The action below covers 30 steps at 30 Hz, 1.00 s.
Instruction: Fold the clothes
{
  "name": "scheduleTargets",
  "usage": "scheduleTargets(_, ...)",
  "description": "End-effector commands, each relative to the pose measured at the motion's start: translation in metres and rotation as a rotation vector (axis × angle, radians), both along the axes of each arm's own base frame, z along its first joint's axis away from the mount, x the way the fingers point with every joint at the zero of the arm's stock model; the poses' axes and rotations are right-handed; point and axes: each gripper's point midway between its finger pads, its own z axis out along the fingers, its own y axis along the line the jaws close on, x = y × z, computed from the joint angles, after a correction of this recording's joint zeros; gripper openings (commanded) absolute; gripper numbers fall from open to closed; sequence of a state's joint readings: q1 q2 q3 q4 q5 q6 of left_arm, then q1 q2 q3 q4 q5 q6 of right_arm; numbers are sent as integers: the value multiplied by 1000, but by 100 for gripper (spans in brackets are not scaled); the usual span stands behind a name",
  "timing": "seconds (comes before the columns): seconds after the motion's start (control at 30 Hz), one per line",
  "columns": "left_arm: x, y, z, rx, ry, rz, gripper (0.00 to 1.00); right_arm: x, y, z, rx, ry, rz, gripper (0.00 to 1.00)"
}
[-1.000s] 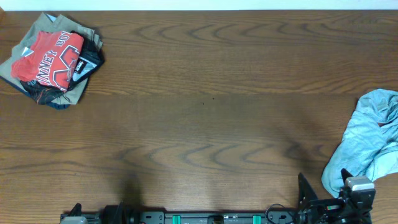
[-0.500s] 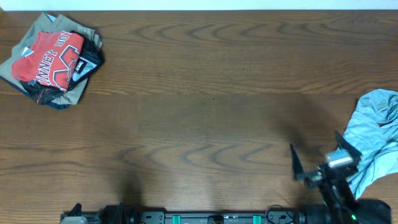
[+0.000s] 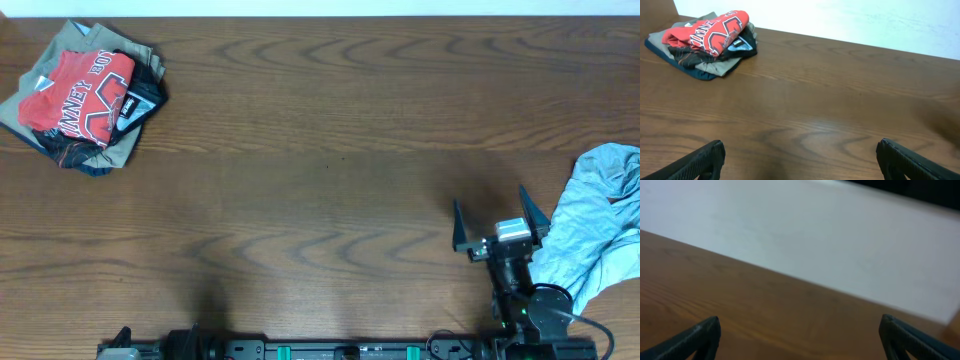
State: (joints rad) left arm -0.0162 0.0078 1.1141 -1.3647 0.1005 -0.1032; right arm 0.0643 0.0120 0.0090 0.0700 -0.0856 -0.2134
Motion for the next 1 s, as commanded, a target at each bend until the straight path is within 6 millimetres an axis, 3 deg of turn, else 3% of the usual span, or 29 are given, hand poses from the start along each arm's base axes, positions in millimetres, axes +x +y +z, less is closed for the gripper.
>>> scheduleTargets(0.0,0,1,1,15,1,0,98,2,-17,-7,71,31,-103,99)
scheduleTargets(0.1,0,1,1,15,1,0,97,1,-13,-39,51,162,-84,99)
scheduleTargets(0.97,0,1,1,15,1,0,98,1,-11,-36,48,147,-76,99)
